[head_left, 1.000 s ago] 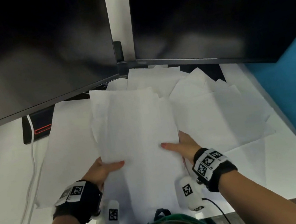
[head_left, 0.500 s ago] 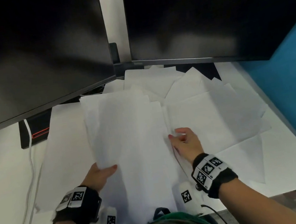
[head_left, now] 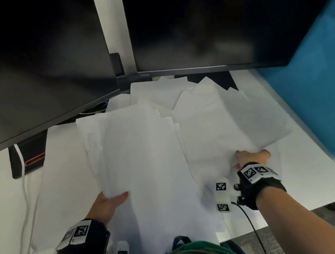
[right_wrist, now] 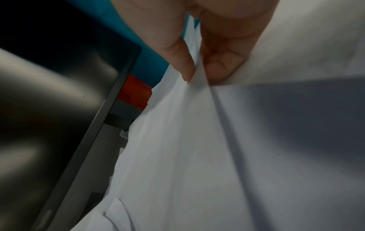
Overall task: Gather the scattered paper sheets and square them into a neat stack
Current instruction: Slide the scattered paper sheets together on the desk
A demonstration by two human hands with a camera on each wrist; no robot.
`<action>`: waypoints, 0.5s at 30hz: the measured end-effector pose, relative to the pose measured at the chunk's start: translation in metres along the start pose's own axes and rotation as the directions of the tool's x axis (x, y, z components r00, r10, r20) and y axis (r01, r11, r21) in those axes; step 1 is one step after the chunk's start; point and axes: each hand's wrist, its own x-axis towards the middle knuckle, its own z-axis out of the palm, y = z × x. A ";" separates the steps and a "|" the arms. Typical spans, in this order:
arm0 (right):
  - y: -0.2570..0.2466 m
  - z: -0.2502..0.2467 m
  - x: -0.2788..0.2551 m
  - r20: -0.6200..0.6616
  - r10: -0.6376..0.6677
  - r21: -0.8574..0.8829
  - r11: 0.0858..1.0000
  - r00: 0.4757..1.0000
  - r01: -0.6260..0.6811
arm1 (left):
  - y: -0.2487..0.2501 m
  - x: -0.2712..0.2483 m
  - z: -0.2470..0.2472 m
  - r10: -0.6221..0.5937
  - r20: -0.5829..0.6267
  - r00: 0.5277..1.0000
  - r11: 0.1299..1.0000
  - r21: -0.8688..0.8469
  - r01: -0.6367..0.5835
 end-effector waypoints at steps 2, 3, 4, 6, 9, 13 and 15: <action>-0.006 -0.008 -0.001 0.064 -0.039 -0.141 0.989 0.997 0.047 | -0.001 -0.002 -0.002 -0.001 -0.007 1.000 1.000 -0.002 0.001; -0.009 -0.010 0.000 0.069 -0.110 -0.237 0.964 0.992 0.123 | -0.001 -0.003 -0.003 -0.004 -0.015 1.000 1.000 -0.004 0.004; -0.011 -0.013 0.004 0.094 -0.176 -0.340 0.919 0.980 0.198 | -0.002 -0.004 -0.004 -0.007 -0.019 1.000 1.000 -0.003 0.007; -0.013 -0.020 0.009 0.209 -0.231 -0.505 0.807 0.950 0.307 | -0.002 -0.006 -0.006 -0.021 -0.015 1.000 1.000 -0.011 0.020; -0.016 -0.025 0.013 0.390 -0.201 -0.628 0.656 0.899 0.419 | 0.001 -0.009 -0.005 -0.038 0.003 0.999 0.998 -0.059 0.039; -0.013 -0.011 0.004 0.458 -0.227 -0.541 0.696 0.859 0.472 | 0.000 -0.008 -0.001 -0.034 0.028 0.999 0.997 -0.062 0.035; -0.011 0.001 -0.003 0.387 -0.273 -0.485 0.752 0.881 0.446 | -0.002 -0.007 -0.001 -0.023 0.025 0.999 0.999 -0.036 0.024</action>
